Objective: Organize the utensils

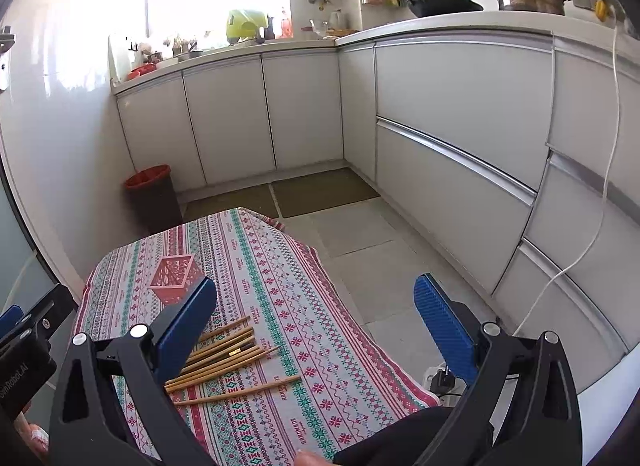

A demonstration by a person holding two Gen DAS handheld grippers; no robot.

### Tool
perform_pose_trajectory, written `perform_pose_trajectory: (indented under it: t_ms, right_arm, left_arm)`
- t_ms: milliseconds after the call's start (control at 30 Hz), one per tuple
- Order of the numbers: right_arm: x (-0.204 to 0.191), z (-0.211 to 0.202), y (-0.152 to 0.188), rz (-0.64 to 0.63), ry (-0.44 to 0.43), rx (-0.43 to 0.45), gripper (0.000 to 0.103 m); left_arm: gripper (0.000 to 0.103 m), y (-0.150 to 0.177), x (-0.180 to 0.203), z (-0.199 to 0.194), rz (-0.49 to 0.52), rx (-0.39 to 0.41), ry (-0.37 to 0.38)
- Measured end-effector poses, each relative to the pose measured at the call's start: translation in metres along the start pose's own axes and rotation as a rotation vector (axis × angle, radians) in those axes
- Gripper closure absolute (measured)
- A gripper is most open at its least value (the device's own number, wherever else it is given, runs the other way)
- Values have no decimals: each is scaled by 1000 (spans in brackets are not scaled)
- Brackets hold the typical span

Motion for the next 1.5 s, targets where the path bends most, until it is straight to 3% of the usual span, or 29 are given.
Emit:
perform_pose_trajectory:
  t_ms: [1500]
  right_arm:
    - [5, 7, 3, 7, 13, -24, 7]
  left_arm:
    - [7, 6, 3, 8, 11, -24, -8]
Point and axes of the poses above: each gripper's, at about its wrist camera, not at the fingertips, and z roughly the way its jaws point, x to its right, y to its underside, the point moved 8 cm from there along z, roughly the way its jaws point, and after that the axes turned 15 degrees about z, right-handed, at the moved point
